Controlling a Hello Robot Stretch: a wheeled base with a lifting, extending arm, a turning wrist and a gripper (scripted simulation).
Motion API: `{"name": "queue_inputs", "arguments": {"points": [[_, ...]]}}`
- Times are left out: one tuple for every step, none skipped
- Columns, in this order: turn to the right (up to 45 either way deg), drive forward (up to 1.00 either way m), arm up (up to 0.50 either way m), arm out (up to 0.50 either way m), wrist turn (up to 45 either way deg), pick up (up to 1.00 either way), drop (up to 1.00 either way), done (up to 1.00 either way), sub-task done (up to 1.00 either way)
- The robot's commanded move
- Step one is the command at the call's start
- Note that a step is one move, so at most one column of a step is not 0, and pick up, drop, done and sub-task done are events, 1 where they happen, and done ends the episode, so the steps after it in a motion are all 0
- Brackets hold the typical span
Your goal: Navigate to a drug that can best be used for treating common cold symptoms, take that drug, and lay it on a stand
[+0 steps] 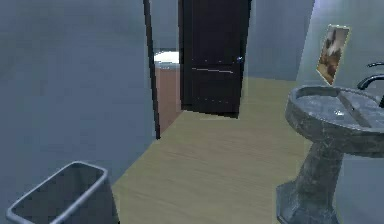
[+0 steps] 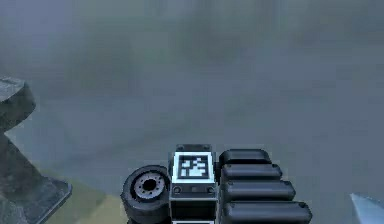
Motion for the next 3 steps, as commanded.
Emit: {"name": "queue_inputs", "arguments": {"points": [[0.0,1.00,0.00,0.00,0.0,0.00,0.00,0.00,0.00],[-3.0,0.00,0.00,0.00,0.0,0.00,0.00,0.00,0.00],[0.0,1.00,0.00,0.00,0.0,0.00,0.00,0.00,0.00]]}}
